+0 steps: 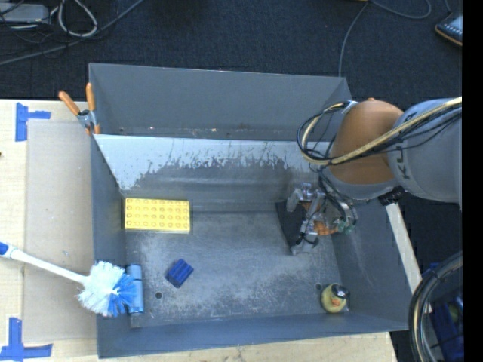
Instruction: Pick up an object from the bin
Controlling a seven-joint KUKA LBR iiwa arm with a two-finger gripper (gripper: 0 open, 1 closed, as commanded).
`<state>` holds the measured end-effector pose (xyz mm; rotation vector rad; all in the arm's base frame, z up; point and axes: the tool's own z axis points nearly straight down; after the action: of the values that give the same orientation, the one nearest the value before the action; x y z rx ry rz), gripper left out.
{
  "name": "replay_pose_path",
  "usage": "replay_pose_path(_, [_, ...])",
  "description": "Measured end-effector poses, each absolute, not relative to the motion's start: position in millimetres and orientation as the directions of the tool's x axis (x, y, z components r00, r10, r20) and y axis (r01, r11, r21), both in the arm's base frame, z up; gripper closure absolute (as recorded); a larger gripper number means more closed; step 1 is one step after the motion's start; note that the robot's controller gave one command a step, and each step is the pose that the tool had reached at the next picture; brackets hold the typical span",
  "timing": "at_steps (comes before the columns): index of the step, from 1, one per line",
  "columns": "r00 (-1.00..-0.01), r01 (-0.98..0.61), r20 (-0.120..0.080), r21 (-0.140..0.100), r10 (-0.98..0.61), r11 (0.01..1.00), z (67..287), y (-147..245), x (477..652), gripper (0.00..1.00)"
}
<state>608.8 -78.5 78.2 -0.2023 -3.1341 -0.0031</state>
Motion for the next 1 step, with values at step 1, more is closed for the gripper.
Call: replay_pose_path(1, [-0.995, 0.104, 0.001, 0.004, 0.104, 0.995, 110.3, -94.4, 574.1, 0.00])
